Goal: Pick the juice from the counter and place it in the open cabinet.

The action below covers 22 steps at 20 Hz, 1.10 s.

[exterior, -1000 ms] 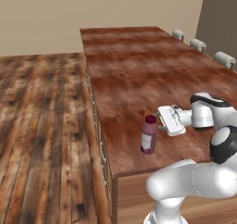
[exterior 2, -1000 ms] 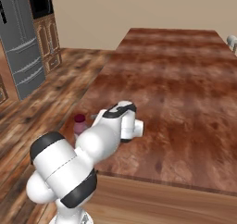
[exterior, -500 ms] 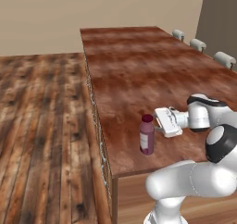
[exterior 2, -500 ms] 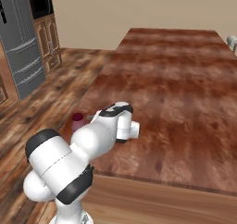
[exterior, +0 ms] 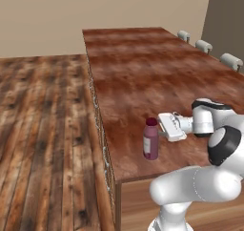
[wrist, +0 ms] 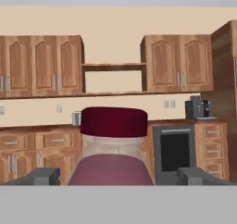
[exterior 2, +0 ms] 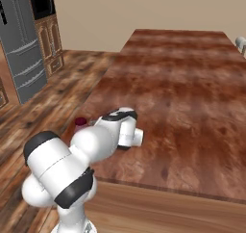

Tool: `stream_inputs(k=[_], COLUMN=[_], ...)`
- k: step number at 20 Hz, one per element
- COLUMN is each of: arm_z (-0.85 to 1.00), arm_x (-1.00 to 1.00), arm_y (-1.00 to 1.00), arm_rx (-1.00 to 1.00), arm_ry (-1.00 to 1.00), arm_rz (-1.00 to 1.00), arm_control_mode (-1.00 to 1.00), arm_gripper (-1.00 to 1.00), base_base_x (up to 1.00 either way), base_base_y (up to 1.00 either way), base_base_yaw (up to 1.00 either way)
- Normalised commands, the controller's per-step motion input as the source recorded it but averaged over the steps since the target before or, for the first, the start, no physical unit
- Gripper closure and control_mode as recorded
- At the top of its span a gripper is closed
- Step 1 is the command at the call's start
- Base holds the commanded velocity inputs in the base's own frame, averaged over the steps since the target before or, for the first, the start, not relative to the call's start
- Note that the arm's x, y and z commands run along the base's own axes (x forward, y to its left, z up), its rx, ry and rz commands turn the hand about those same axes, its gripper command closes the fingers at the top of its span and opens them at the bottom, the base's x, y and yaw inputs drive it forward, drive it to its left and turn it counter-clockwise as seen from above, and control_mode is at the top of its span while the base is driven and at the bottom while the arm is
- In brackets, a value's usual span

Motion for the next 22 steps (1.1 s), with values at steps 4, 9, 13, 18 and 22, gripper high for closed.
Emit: stream_inputs(k=[4,9,13,18,22], arm_z=[0.0,0.0,0.0,0.0,0.0], arm_x=[-0.07,-0.15,-0.15,-0.1,-0.07], arm_y=[0.0,0.01,0.14,0.19,0.14], arm_rx=[0.04,0.02,0.0,0.0,0.0], arm_ry=[0.11,0.12,0.07,0.02,0.0], arm_rz=[0.0,0.0,0.0,0.0,-0.02], arm_control_mode=[-1.0,-1.0,-1.0,-1.0,-1.0], arm_gripper=[-1.0,-1.0,-1.0,-1.0,-1.0], base_base_x=[0.0,0.0,0.0,0.0,0.0], base_base_y=[0.0,0.0,0.0,0.0,0.0], base_base_yaw=[0.0,0.0,0.0,0.0,0.0])
